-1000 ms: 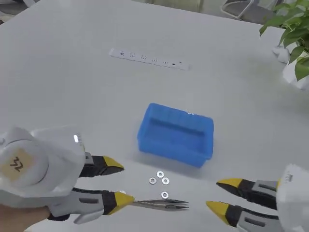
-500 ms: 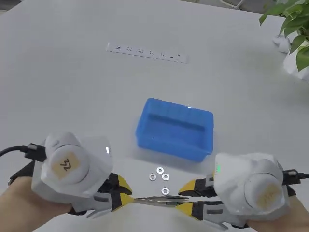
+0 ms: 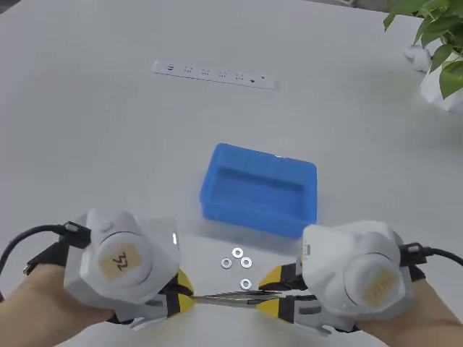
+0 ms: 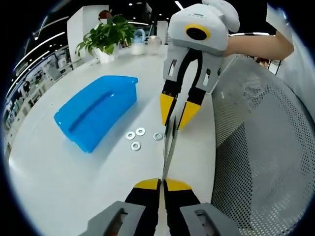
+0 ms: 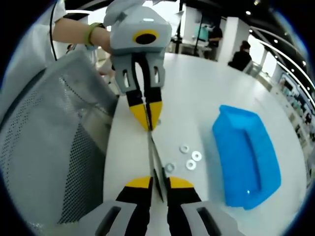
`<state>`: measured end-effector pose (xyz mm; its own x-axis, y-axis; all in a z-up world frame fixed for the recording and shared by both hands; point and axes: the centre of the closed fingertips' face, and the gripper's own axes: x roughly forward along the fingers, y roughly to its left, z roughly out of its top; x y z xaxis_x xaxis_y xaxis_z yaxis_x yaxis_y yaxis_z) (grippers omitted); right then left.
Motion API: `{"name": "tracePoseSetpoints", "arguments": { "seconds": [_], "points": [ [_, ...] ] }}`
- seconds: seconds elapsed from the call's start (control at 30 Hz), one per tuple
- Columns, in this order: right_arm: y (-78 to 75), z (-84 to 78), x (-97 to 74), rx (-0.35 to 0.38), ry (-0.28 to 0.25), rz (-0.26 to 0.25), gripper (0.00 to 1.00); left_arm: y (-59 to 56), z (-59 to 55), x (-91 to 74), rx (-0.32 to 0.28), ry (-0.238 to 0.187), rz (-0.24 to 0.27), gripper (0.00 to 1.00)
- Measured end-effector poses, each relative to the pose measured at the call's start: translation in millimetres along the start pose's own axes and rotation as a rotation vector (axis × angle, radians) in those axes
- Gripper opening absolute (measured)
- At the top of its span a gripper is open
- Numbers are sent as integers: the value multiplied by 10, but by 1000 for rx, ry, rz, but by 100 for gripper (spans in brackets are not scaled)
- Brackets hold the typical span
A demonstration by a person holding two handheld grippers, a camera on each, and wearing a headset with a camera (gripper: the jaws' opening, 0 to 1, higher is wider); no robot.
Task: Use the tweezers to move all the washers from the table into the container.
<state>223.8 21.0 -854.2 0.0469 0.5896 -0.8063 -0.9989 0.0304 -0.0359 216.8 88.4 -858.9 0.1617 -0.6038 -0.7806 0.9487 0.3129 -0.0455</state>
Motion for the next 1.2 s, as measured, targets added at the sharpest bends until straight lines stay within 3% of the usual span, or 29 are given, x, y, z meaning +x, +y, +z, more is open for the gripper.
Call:
{"name": "tracePoseSetpoints", "arguments": {
  "seconds": [0.13,0.27,0.67,0.93,1.2],
  "points": [
    [-7,-12,16,1,2,0,8,-4,5,4,50,14,0,0],
    [-10,-8,32,0,-2,-3,10,-36,85,-58,79,4,-6,0],
    [52,50,14,-14,-37,-13,9,-168,476,-393,185,-42,-6,0],
    [92,156,-3,23,-115,-10,8,-261,717,-533,274,-45,-10,0],
    [35,240,-9,58,-178,-47,8,-260,923,-574,345,-33,-7,0]
  ]
}}
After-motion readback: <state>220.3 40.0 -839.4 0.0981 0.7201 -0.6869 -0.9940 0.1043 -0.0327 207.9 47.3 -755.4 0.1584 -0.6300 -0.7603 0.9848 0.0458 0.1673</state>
